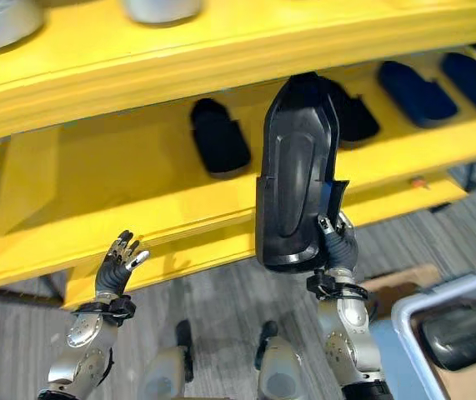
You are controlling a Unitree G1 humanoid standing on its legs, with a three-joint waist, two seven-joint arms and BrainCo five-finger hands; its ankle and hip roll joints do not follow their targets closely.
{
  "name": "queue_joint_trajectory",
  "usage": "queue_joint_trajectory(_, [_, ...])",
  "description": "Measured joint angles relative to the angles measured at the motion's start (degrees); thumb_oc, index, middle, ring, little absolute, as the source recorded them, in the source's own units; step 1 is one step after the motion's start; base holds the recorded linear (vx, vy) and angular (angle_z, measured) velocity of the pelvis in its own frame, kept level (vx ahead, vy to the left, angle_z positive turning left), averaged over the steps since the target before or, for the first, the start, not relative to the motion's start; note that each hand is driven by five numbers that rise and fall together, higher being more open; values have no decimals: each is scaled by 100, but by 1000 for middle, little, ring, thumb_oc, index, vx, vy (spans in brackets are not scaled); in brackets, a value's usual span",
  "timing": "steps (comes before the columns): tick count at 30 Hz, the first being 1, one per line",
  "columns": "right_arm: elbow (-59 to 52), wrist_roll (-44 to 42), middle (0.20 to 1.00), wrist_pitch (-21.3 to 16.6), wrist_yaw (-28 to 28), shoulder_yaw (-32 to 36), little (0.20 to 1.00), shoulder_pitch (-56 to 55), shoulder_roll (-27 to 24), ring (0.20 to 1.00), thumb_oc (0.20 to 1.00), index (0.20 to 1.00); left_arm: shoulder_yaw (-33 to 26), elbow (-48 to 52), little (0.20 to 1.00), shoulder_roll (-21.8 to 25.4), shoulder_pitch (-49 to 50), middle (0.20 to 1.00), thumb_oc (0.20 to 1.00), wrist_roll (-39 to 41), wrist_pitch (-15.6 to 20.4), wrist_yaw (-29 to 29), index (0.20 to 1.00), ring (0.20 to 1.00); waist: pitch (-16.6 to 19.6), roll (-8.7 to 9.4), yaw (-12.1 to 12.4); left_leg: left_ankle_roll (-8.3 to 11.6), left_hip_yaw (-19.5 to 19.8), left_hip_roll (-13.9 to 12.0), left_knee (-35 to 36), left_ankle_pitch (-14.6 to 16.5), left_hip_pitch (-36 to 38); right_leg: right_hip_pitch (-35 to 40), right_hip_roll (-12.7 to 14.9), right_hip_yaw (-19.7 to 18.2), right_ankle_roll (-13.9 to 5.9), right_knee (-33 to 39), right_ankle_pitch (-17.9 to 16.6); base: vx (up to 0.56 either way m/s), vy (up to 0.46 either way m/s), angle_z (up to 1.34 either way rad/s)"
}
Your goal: Move parts from the plastic box to the shelf.
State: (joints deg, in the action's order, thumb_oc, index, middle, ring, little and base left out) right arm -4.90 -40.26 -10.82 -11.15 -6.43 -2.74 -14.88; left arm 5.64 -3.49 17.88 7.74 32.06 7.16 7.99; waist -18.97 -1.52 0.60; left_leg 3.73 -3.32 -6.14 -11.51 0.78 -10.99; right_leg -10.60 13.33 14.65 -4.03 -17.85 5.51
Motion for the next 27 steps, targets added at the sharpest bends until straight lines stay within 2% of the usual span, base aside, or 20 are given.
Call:
queue_joint_trajectory(1, [60,2,200,44,48,-107,200,70,71,200,200,200,-30,4,1000,77,42,1000,1000,0,1,17,1000,1000,-20,53,74,-75,-8,142,-10,-37,-1,58,94,-11,-36,66,-25,48,155,42])
queue_joint_trajectory(4, [252,22,200,176,207,-384,200,269,123,200,200,200,-148,5,1000,199,107,1000,1000,0,2,120,1000,1000,-71,231,302,-259,-53,360,-298,208,-13,317,280,-95,-229,340,-165,44,98,10])
queue_joint_trajectory(5, [251,47,200,197,224,-495,200,307,98,200,200,200,-181,5,1000,221,123,1000,1000,0,3,120,1000,1000,-80,296,342,-283,-69,387,-376,281,-12,384,294,-97,-300,426,-210,32,53,8])
queue_joint_trajectory(10, [295,94,200,367,533,-993,200,745,8,200,200,200,-258,10,1000,290,75,1000,1000,0,3,133,1000,1000,-94,604,450,-307,36,446,-475,390,29,737,287,50,-356,781,-287,25,14,13])
queue_joint_trajectory(12, [314,113,200,380,686,-1060,200,905,30,200,200,200,-262,11,1000,287,54,1000,1000,0,5,138,1000,1000,-95,623,552,-295,74,427,-467,398,35,785,261,75,-359,811,-288,32,-28,13])
queue_joint_trajectory(15, [367,135,200,526,830,-1375,200,1262,-268,200,200,200,-387,11,1000,261,122,1000,1000,5,5,146,1000,1000,-97,622,685,-246,253,380,-463,419,28,978,157,247,-368,907,-286,27,-63,25])
queue_joint_trajectory(16, [367,192,200,550,993,-1546,200,1440,-492,200,200,200,-490,10,1000,260,141,1000,1000,35,14,186,1000,1000,-97,645,803,-158,387,351,-467,462,4,1052,118,381,-346,940,-232,28,-72,37])
queue_joint_trajectory(18, [372,282,200,591,1074,-1634,200,1492,-514,200,200,200,-541,12,1000,260,185,1000,1000,52,29,198,1000,1000,-96,650,1006,-142,413,326,-466,462,-13,1065,84,403,-334,933,-212,14,-56,17])
queue_joint_trajectory(21, [546,415,200,693,1119,-1832,200,1909,-619,200,200,200,-563,13,1000,273,259,1000,1000,58,55,198,1000,1000,-92,663,1025,-162,568,340,-487,410,-23,1119,81,574,-341,906,-185,2,-26,24])
queue_joint_trajectory(24, [830,460,200,694,1063,-1864,200,2341,-584,200,200,200,-546,14,1000,280,248,1000,1000,72,63,202,1000,1000,-98,657,1148,-163,593,341,-488,401,-48,1105,79,608,-327,889,-165,-15,-20,8])
queue_joint_trajectory(27, [1718,459,200,681,639,-1865,200,3462,-331,200,200,200,-236,23,1000,327,155,1000,1000,115,85,206,1000,1000,-151,611,1224,-146,668,335,-570,388,-256,937,66,660,-312,826,-153,-68,-2,9])
